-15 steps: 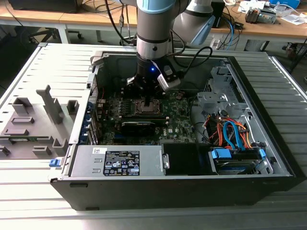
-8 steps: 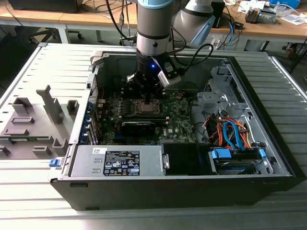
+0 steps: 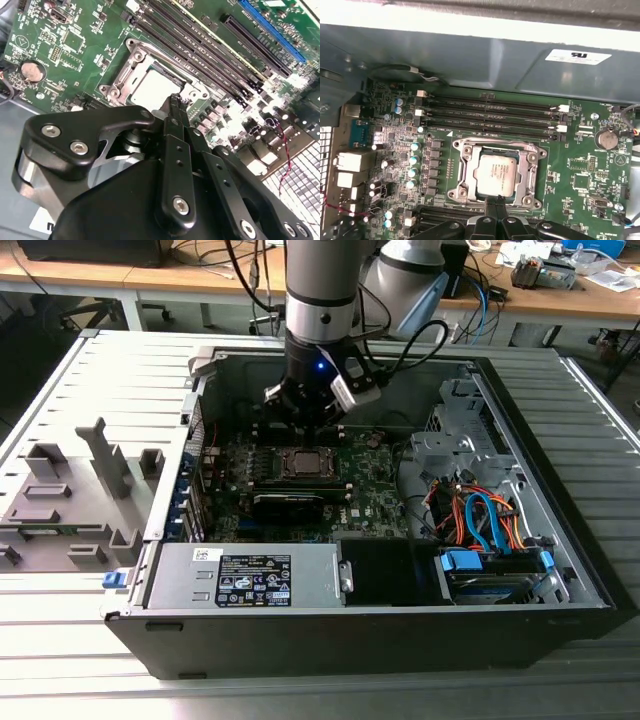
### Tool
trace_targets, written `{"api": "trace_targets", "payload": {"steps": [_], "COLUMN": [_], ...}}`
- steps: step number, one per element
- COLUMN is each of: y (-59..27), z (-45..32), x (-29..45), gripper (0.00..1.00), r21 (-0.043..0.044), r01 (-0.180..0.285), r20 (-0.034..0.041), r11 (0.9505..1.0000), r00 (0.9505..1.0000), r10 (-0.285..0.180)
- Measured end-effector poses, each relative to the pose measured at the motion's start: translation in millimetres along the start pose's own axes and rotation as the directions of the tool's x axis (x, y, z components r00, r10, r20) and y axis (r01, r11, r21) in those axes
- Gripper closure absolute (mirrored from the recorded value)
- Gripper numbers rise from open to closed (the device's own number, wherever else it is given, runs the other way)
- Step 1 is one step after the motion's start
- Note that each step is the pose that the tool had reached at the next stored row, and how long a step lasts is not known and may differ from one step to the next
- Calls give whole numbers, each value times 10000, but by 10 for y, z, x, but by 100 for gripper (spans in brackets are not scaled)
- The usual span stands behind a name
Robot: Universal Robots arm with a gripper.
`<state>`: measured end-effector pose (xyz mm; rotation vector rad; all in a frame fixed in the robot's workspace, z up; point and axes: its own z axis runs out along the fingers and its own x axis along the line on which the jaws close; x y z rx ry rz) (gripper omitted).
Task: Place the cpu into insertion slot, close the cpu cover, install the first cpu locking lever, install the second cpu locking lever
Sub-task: 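Install the second cpu locking lever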
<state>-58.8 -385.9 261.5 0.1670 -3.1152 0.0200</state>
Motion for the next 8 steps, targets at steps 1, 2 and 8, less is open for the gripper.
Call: {"api": "trace_targets", "payload": {"steps": [1,2,8], "y": [0,0,-1], "z": [-22,-31,-32], "x": [0,-1,-3], "gripper": [89,89,89], "r21": [0,0,0], "r01": [1,1,1], "r20": [0,1,0], "r11": [10000,10000,10000], "r00": [10000,10000,10000], "r10": [-1,-1,-1]}}
